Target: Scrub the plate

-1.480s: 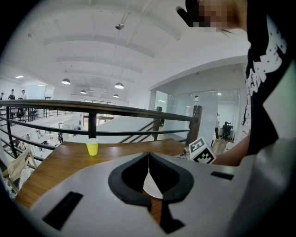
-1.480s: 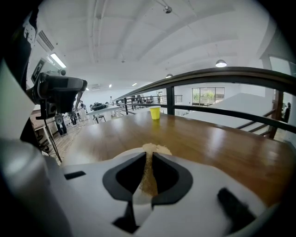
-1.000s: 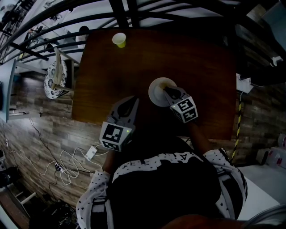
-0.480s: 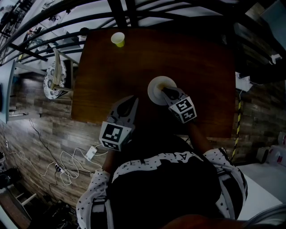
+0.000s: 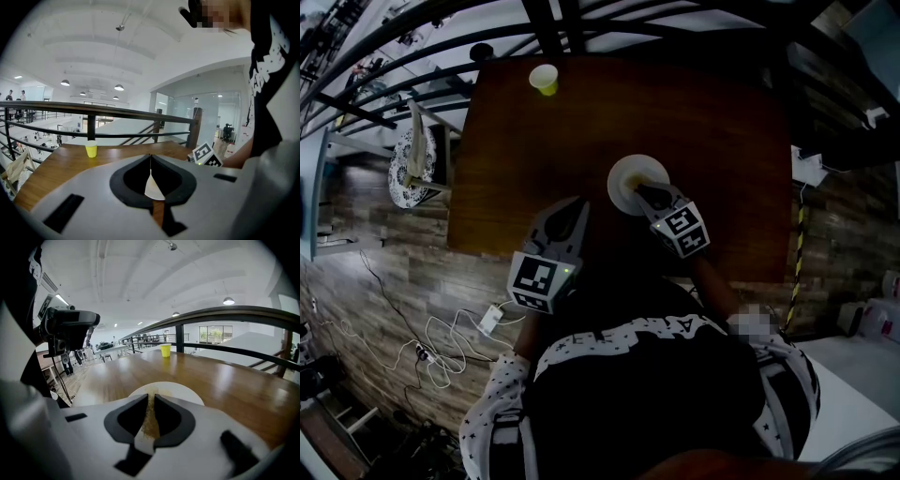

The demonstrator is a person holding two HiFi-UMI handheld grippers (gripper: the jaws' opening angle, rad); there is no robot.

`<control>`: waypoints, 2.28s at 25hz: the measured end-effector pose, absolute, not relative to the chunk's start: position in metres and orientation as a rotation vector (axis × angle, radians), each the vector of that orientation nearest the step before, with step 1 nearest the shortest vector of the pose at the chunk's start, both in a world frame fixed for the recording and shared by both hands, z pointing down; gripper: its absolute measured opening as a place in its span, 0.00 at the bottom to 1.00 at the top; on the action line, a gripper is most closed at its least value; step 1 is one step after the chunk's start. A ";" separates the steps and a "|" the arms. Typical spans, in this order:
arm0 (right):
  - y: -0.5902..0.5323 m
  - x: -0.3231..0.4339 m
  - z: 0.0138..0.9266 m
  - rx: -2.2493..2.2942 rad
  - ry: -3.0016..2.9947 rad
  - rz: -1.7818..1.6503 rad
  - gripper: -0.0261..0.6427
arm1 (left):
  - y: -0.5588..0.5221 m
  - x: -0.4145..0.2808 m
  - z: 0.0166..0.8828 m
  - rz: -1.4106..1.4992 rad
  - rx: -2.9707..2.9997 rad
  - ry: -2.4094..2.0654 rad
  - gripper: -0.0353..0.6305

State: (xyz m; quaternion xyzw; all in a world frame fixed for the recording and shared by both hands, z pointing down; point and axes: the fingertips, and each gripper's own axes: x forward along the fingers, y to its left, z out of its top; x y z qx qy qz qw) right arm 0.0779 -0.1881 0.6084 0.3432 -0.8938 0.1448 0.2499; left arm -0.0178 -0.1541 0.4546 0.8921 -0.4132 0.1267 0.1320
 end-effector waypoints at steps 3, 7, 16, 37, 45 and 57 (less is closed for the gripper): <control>-0.184 0.076 0.610 0.925 -2.432 0.399 0.11 | -0.154 -0.018 0.453 0.365 2.593 -1.199 0.07; -0.176 0.070 0.612 0.898 -2.422 0.423 0.11 | -0.154 -0.021 0.452 0.364 2.596 -1.196 0.07; -0.162 0.063 0.612 0.865 -2.425 0.436 0.11 | -0.151 -0.019 0.450 0.359 2.608 -1.180 0.07; -0.137 0.050 0.607 0.838 -2.449 0.449 0.11 | -0.143 -0.016 0.450 0.349 2.622 -1.161 0.07; -0.127 0.048 0.607 0.833 -2.451 0.458 0.11 | -0.138 -0.016 0.450 0.343 2.623 -1.156 0.07; -0.125 0.049 0.602 0.832 -2.470 0.413 0.11 | -0.135 -0.016 0.449 0.335 2.620 -1.177 0.07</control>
